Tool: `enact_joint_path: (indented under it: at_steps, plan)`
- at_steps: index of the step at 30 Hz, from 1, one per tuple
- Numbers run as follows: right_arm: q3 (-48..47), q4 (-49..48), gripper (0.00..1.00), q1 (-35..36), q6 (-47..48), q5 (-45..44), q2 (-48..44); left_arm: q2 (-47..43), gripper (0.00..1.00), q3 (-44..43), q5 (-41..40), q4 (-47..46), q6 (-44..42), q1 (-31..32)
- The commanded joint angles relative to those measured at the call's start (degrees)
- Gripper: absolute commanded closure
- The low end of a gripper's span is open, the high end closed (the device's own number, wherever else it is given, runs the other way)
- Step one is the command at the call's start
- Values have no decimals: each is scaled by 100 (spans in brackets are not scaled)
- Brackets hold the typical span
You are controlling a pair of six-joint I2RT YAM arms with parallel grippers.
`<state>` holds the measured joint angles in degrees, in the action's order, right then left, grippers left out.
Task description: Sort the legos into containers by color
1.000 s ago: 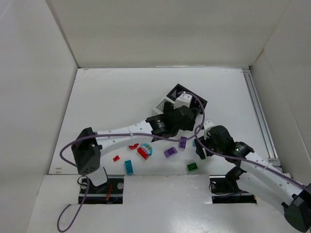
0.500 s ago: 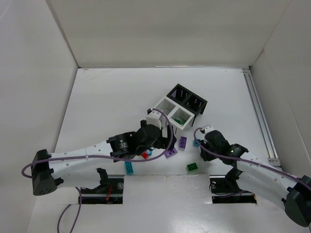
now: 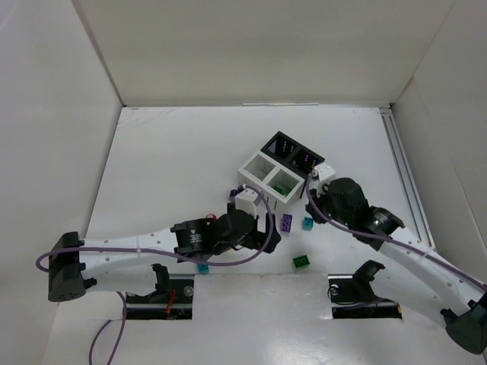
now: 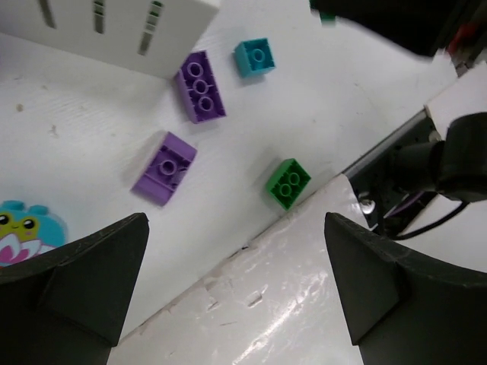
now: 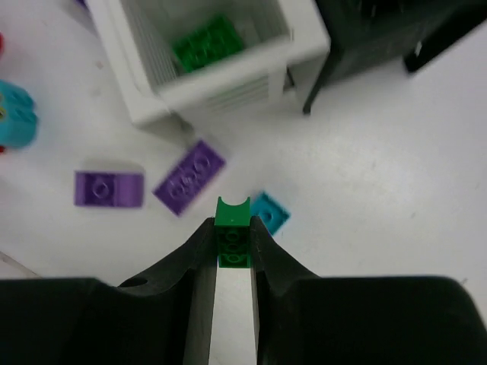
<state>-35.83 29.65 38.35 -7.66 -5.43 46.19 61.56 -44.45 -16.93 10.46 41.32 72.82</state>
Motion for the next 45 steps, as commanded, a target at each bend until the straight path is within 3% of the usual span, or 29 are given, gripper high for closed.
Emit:
enact_joint_path:
  at_steps: [1,5,12,18,19,21,22,27,32,36,39,43,45]
  plan:
    - [-1053,-521,85,59,843,139,371,31,1,120,146,-527,-98,197]
    - [-1723,-847,85,59,1143,271,1345,233,1,182,198,-650,25,251]
    - [-2401,-1119,74,59,1539,403,2454,787,1,121,401,-1063,-132,505]
    - [-2516,-1313,50,59,1759,552,2658,1595,1,-345,182,-1063,-545,786]
    - [-2516,-1313,45,59,1820,604,2519,1709,1,-406,181,-1063,-624,787]
    - [-2516,-1313,24,59,1891,605,2386,2016,1,-617,181,-1063,-888,839]
    - [-2516,-1147,22,59,1891,500,2298,2105,1,-679,181,-1063,-976,892]
    - [-2358,-400,18,-11,1751,-124,1367,2667,1,-917,444,-1422,-1696,945]
    - [-1989,294,14,-546,1750,-125,401,3072,1,-812,963,-1915,-2907,945]
    - [-1875,708,11,-776,1750,-125,-180,3493,1,-1109,1481,-1846,-3288,945]
    - [-1813,893,11,-916,1750,-125,-427,3801,1,-1267,1395,-1846,-3367,945]
    - [-1813,1033,11,-917,1750,-186,-559,4241,9,-1558,1385,-1785,-3429,945]
    - [-1813,1104,11,-917,1750,-186,-559,4434,23,-1672,1385,-1784,-3429,945]
